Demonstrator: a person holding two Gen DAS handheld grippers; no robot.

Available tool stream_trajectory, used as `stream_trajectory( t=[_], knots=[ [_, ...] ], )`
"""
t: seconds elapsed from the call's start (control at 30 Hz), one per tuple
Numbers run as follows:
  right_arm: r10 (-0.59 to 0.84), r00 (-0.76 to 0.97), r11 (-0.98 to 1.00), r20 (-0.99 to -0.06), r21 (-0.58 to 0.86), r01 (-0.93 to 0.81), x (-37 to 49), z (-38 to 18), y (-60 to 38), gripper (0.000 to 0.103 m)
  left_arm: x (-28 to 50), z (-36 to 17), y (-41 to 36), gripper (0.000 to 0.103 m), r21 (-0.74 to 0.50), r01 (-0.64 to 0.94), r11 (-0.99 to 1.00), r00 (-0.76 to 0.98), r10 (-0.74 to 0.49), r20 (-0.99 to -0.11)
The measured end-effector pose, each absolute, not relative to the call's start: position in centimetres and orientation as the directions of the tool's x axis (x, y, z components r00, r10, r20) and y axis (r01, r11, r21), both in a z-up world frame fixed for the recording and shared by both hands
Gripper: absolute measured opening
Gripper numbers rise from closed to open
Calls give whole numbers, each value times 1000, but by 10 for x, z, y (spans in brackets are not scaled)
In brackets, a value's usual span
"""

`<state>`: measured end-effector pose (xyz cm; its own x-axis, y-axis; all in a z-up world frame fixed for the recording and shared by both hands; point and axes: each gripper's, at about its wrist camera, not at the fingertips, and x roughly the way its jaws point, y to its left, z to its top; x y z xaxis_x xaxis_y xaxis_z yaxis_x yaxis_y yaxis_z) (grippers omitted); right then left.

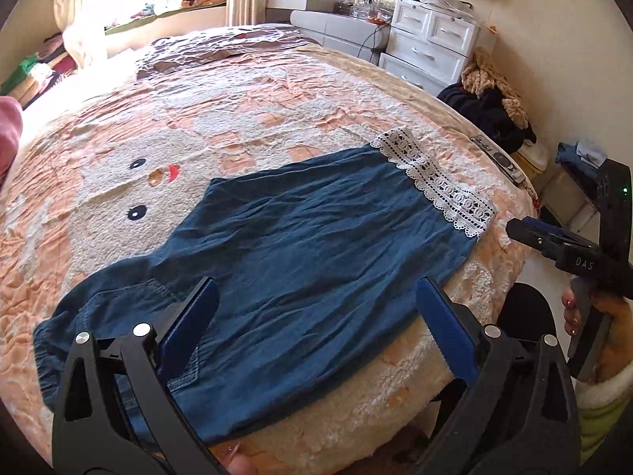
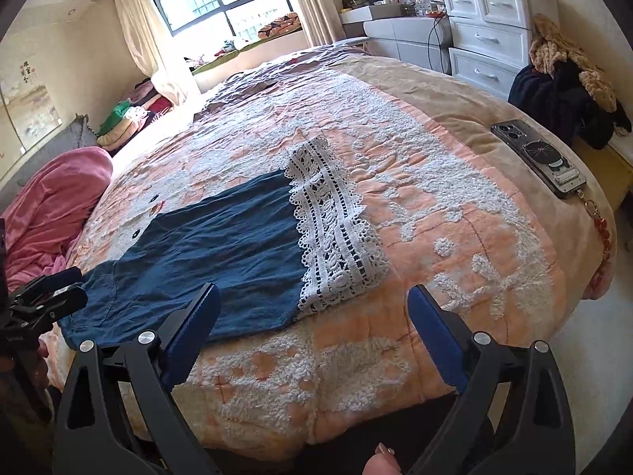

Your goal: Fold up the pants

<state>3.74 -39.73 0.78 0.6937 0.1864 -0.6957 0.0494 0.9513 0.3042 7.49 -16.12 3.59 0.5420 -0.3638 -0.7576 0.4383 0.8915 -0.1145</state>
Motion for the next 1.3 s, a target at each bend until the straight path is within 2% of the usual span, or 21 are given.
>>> stream_trajectory(
  t=[0.17, 0.43, 0.5, 0.63, 0.7, 0.77, 0.83, 0.93, 1.07, 1.17, 1.23, 1.27, 1.3],
  knots=[
    [259, 667, 906, -699, 415, 83, 47, -9, -402, 95, 110, 36, -195, 94, -103, 512, 853, 519, -403, -754],
    [263, 656, 882, -708, 452, 134, 66, -25, -411, 94, 199, 17, -253, 93, -66, 598, 799, 454, -406, -793],
    [263, 656, 880, -708, 454, 137, 71, -29, -413, 83, 217, 10, -267, 93, -73, 623, 779, 434, -422, -796],
    [255, 659, 889, -708, 439, 128, 77, -33, -414, 75, 249, -4, -295, 93, -107, 663, 741, 381, -457, -804],
    [244, 673, 892, -698, 434, 127, 77, -33, -416, 59, 262, -9, -309, 93, -121, 681, 722, 356, -471, -807],
    [229, 679, 902, -697, 414, 121, 78, -33, -416, 48, 272, -12, -320, 93, -136, 702, 700, 334, -491, -805],
    [249, 692, 892, -678, 439, 110, 78, -34, -418, 44, 278, -15, -329, 93, -151, 738, 658, 308, -527, -792],
    [279, 696, 875, -662, 474, 101, 79, -35, -422, 44, 284, -17, -339, 86, -174, 781, 600, 255, -560, -789],
    [296, 684, 873, -667, 479, 89, 86, -39, -420, 44, 291, -24, -351, 69, -218, 819, 530, 157, -573, -804],
    [297, 676, 878, -674, 471, 84, 91, -40, -417, 44, 290, -34, -357, 67, -258, 832, 492, 78, -564, -822],
    [288, 678, 885, -676, 458, 81, 92, -40, -415, 36, 289, -39, -358, 62, -265, 832, 488, 65, -559, -827],
    [282, 678, 890, -678, 449, 78, 92, -40, -414, 30, 289, -41, -358, 57, -274, 828, 489, 59, -562, -825],
    [275, 679, 894, -681, 440, 79, 92, -40, -414, 28, 290, -42, -357, 51, -284, 822, 494, 56, -566, -822]
  ],
)
